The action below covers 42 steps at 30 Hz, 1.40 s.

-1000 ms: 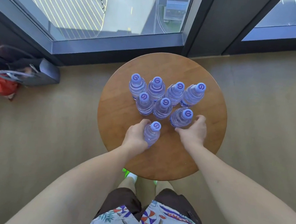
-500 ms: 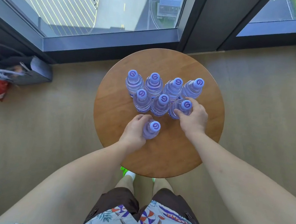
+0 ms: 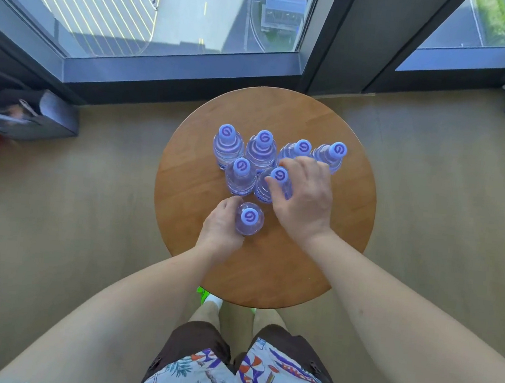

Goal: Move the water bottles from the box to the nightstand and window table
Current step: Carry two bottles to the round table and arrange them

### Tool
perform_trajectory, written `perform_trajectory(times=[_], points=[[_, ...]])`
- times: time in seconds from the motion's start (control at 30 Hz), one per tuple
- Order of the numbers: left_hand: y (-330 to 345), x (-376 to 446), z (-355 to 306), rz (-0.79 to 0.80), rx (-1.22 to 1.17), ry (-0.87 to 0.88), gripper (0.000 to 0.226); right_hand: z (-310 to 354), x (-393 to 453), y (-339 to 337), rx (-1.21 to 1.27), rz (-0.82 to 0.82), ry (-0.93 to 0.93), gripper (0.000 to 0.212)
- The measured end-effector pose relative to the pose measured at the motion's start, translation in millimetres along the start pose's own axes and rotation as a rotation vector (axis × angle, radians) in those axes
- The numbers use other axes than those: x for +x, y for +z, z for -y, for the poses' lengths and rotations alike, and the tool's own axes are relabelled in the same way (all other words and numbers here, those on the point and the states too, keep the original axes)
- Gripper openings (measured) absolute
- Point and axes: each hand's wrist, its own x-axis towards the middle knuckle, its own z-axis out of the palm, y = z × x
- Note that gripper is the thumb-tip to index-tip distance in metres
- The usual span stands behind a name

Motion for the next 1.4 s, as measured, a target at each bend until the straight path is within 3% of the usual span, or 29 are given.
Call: perform_trajectory(times=[0.13,0.2,0.27,0.4,0.6,0.7,0.83,0.87,1.0,1.13,1.4], points=[[-3.7,-4.0,-3.8,0.043,-0.054,-0.009,0.081,28.3,26.2,16.1,-0.085,0.267,-0.256,0.042],[-4.9,-4.4,-3.7,0.042,-0.041,0.007,0.076,34.8,31.7,23.2,-0.141,0.479,-0.252,0.034],[-6.1,-5.5,-0.3,0.057,-0.017,-0.008,0.077,34.8,36.1,29.8,-0.196,0.589,-0.201,0.031],[-7.8,-7.6,8.2,0.097,0.025,-0.049,0.089,34.2,42.6,37.2,-0.235,0.626,-0.155,0.045],[-5.9,-6.7,11.7,0.064,0.052,-0.077,0.08,30.4,47.2,40.2,-0.283,0.626,-0.155,0.031],[-7.4,-9.0,19.6,0.101,0.087,-0.122,0.08,38.7,48.7,38.2,-0.282,0.643,-0.076,0.035],[-17.1,-12.0,33.5,0.135,0.164,-0.221,0.08,52.5,27.0,16.6,-0.079,0.48,-0.138,0.031],[-21.6,-11.7,34.5,0.137,0.179,-0.239,0.078,54.3,17.8,9.9,-0.035,0.507,-0.154,0.031],[-43.3,-8.1,28.0,0.104,0.204,-0.248,0.071,47.5,-0.4,-1.3,-0.139,1.007,-0.102,0.028],[-63.8,-6.3,16.0,0.07,0.201,-0.184,0.075,44.4,10.8,-0.4,-0.059,0.937,0.155,0.026],[-87.1,-16.8,15.0,0.033,0.172,-0.138,0.079,56.5,21.8,4.5,-0.162,0.885,0.282,0.013]])
